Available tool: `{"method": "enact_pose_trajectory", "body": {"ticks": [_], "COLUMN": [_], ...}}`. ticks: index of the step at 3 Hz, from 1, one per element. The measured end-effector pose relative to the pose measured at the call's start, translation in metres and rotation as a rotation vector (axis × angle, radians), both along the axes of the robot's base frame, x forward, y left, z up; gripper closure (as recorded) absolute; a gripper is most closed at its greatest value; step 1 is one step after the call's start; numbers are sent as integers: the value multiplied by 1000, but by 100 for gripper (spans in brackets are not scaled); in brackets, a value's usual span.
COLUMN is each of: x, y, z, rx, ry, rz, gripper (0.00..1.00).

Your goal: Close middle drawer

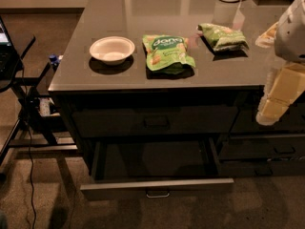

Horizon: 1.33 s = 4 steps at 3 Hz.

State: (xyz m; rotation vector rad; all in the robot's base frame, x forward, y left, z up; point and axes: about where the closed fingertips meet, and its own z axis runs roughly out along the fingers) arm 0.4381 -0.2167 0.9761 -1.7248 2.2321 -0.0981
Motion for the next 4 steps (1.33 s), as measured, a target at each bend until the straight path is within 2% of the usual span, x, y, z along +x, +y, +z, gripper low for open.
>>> {"method": "enact_pose_trajectory", "body": {"ticks": [1, 2, 4], "x": [0, 0, 0], "y": [0, 0, 0], "z": [0, 0, 0], "rx": [0, 0, 0], "ry": [0, 0, 0], "rz": [0, 0, 0], "gripper": [0, 18, 65]}}
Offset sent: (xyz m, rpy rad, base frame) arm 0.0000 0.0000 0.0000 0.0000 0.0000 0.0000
